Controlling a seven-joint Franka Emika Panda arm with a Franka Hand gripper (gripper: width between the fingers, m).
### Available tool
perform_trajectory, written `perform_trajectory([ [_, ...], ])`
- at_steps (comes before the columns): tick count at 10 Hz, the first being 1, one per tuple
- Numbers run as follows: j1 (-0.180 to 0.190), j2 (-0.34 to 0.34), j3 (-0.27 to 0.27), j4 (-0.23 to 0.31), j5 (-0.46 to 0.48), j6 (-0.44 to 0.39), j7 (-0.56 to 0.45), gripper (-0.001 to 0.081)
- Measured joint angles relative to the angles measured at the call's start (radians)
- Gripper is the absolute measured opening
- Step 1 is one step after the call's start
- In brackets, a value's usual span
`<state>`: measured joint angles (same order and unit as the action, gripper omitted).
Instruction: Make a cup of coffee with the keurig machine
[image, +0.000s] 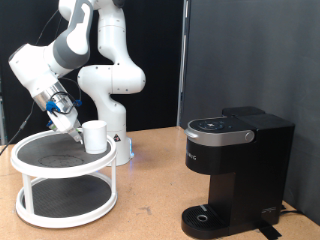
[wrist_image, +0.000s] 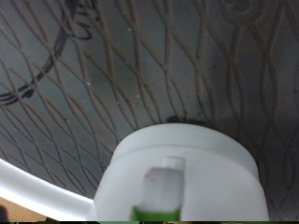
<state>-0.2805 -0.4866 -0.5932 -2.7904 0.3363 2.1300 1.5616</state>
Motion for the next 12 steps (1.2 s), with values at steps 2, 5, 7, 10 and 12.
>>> perform_trajectory([
  [2, -0.001, -0.010, -0.004, -0.009, 0.010, 0.001, -0.011, 0.0734],
  [5, -0.013, -0.029, -0.004, -0.025, 0.003, 0.001, -0.016, 0.0707],
  [7, -0.023, -0.038, -0.004, -0.033, -0.008, 0.001, -0.017, 0.0349],
  [10, -0.044, -0.056, -0.003, -0.048, -0.028, 0.002, -0.017, 0.0201],
  [12, -0.059, -0.067, -0.002, -0.054, -0.043, 0.002, -0.017, 0.0012],
])
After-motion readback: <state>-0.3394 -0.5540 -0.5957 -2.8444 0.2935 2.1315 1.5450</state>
